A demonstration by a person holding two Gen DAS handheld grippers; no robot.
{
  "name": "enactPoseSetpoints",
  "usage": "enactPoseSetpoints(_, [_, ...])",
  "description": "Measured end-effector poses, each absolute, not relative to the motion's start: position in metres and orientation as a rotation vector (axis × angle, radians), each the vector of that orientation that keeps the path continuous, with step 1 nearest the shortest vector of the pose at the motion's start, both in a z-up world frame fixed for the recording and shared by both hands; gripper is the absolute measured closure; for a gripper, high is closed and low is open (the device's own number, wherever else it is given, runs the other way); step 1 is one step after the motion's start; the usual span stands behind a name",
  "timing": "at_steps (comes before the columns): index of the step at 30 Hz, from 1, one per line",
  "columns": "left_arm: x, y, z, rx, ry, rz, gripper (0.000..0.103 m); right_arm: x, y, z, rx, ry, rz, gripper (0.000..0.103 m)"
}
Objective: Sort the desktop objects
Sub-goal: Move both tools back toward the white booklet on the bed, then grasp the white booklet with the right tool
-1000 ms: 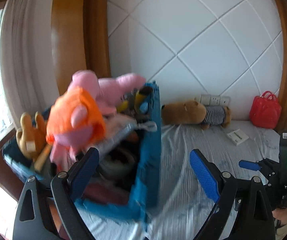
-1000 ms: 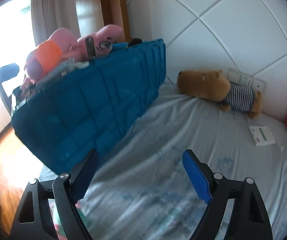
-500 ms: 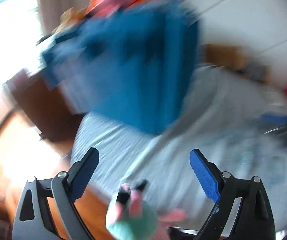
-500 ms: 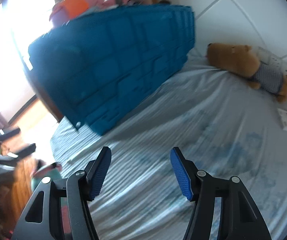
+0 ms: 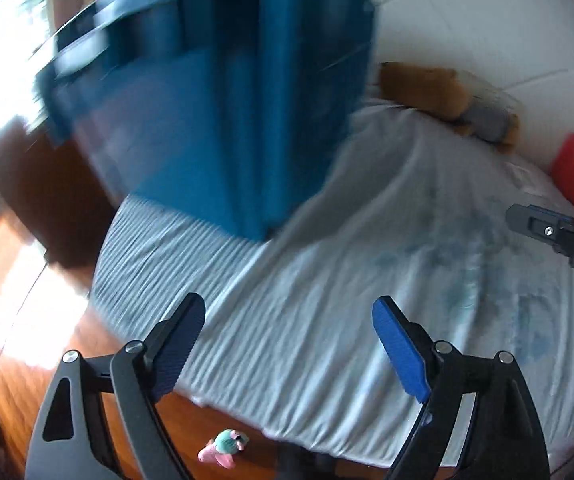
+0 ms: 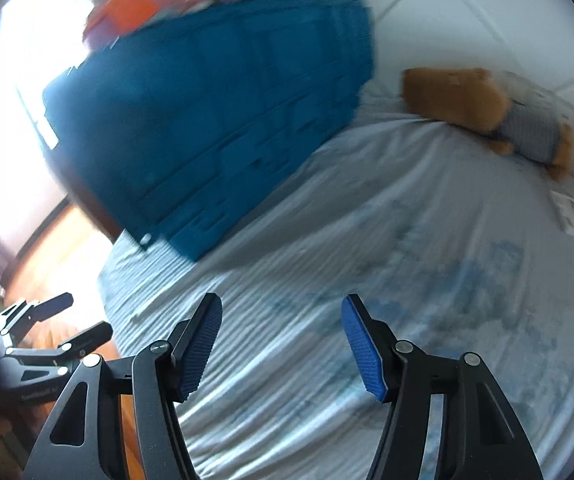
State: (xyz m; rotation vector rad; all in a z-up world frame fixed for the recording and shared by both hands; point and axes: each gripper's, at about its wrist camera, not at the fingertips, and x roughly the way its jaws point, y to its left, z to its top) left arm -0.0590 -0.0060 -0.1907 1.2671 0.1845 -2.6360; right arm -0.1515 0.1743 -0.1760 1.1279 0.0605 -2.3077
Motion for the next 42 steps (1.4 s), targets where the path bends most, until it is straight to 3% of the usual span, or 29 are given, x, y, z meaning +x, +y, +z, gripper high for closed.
enactPoseSetpoints(4, [-0.094,0.023,-0.178,1.297,0.118,-2.749,0.016,-0.161,0.219,-0.165,1.162,-0.021,-2.446,0.04])
enactPoseSetpoints(6, [-0.113,0.039,-0.176,1.316,0.081,-2.811,0.008,-0.163,0.242,-0.16,1.173,-0.052,-2.518,0.04])
enactPoseSetpoints(11, [-0.16,0.081,-0.167,1.359,0.039,-2.906,0.008,-0.174,0.303,-0.154,1.197,-0.128,-2.654,0.034])
enactPoseSetpoints(14, [-0.186,0.111,-0.164,1.384,0.008,-2.939,0.008,-0.192,0.348,-0.153,1.218,-0.203,-2.709,0.012])
enactPoseSetpoints(17, [-0.215,0.145,-0.161,1.39,-0.002,-2.958,0.008,-0.216,0.392,-0.152,1.236,-0.229,-2.736,0.01])
enactPoseSetpoints(18, [-0.224,0.157,-0.161,1.389,0.004,-2.963,0.008,-0.226,0.406,-0.152,1.242,-0.229,-2.742,0.011])
enactPoseSetpoints(22, [-0.274,0.213,-0.165,1.394,0.016,-2.953,0.008,-0.276,0.461,-0.153,1.273,-0.204,-2.728,0.044])
enactPoseSetpoints(27, [-0.342,0.277,-0.177,1.434,0.01,-2.927,0.008,-0.357,0.523,-0.169,1.328,-0.201,-2.696,0.049])
enactPoseSetpoints(29, [-0.369,0.298,-0.187,1.467,-0.006,-2.931,0.008,-0.384,0.543,-0.178,1.355,-0.205,-2.695,0.057])
enactPoseSetpoints(31, [-0.395,0.316,-0.2,1.499,-0.027,-2.93,0.008,-0.411,0.562,-0.193,1.394,-0.221,-2.683,0.079])
enactPoseSetpoints(32, [-0.409,0.324,-0.207,1.516,-0.036,-2.927,0.008,-0.419,0.568,-0.2,1.411,-0.231,-2.675,0.085])
enactPoseSetpoints(38, [-0.486,0.355,-0.247,1.6,0.012,-2.925,0.01,-0.489,0.609,-0.251,1.465,-0.396,-2.604,0.087])
enactPoseSetpoints(42, [-0.52,0.39,-0.276,1.659,-0.088,-2.986,0.01,-0.53,0.624,-0.281,1.492,-0.469,-2.573,0.087])
